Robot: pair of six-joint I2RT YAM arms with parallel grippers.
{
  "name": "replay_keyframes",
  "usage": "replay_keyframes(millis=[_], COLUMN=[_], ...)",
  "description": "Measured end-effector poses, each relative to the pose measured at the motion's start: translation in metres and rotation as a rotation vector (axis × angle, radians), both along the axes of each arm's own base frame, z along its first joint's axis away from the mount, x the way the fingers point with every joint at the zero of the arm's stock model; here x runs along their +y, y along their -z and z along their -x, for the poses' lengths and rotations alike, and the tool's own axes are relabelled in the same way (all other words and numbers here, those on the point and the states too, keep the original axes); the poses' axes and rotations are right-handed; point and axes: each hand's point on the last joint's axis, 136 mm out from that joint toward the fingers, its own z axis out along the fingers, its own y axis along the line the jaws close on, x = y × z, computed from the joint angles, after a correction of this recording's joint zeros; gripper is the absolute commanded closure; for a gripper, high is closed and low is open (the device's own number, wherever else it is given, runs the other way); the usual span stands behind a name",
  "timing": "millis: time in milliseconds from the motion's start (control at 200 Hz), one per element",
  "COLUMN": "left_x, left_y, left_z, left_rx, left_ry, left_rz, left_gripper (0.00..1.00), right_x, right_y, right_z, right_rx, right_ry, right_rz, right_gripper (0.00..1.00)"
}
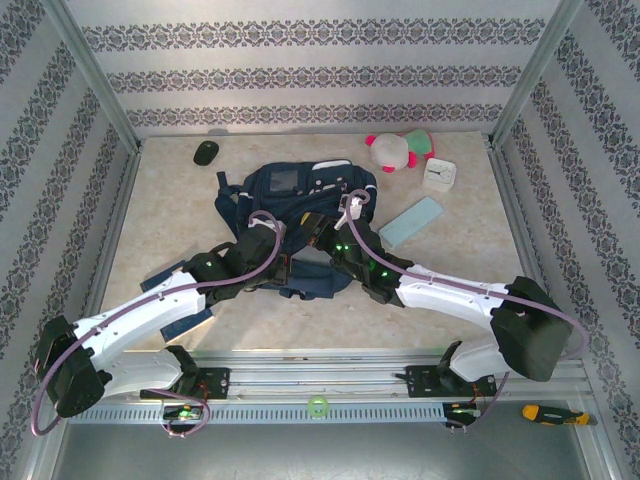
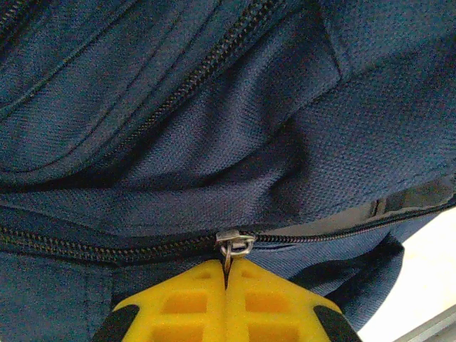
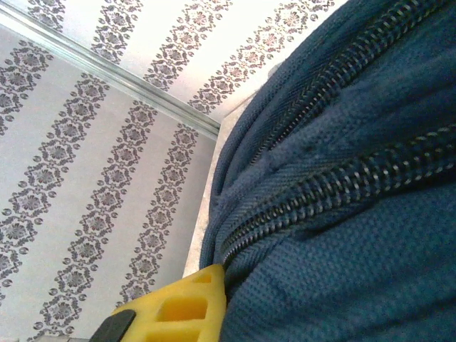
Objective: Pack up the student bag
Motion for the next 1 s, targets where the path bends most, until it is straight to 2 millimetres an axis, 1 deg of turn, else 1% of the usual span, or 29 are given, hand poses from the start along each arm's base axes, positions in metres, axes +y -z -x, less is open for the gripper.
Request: replay_keyframes(millis=[165,260,355,480,565,680,819,999], left_x=[0.001,0.009,0.018,0.018,0.016,0.019,0.03,0.046], left_y=[-0.003,-0.001,0.005,0.012,0.013,0.012,0.008,0.006], left_z=[0.006,0.007,0.01,0.013,0.015,0.014,0.009,0.006], left_rx=[0.031,0.052,0.087,0.129,0.14,0.138,0.12,0.1], left_ry=[-0.011,-0.039,-0.072,-0.075,-0.062,-0.049,-0.042,0.011], left_rz=[0.063,0.109,0.165,0.217,0.225,0.202,0.149,0.008], left_gripper=[1.0,1.0,1.0,1.0,1.0,1.0,1.0,1.0], right_x=[0.004,0.007,0.007,0.009,0.01,0.012,0.012,0.012], right_y=[0.003,0.005,0.01,0.014,0.015,0.016,0.015,0.01], right_z=[0.004,0.007,0.011,0.015,0.017,0.019,0.021,0.029], right_rx=[-0.005,-0.009,-0.007,0.0,0.004,0.006,0.011,0.005], right_ry=[-0.04,-0.066,-0.092,-0.13,-0.159,-0.206,-0.257,-0.346], right_rz=[0.034,0.05,0.066,0.081,0.083,0.085,0.074,0.064], right_gripper=[1.0,1.0,1.0,1.0,1.0,1.0,1.0,1.0])
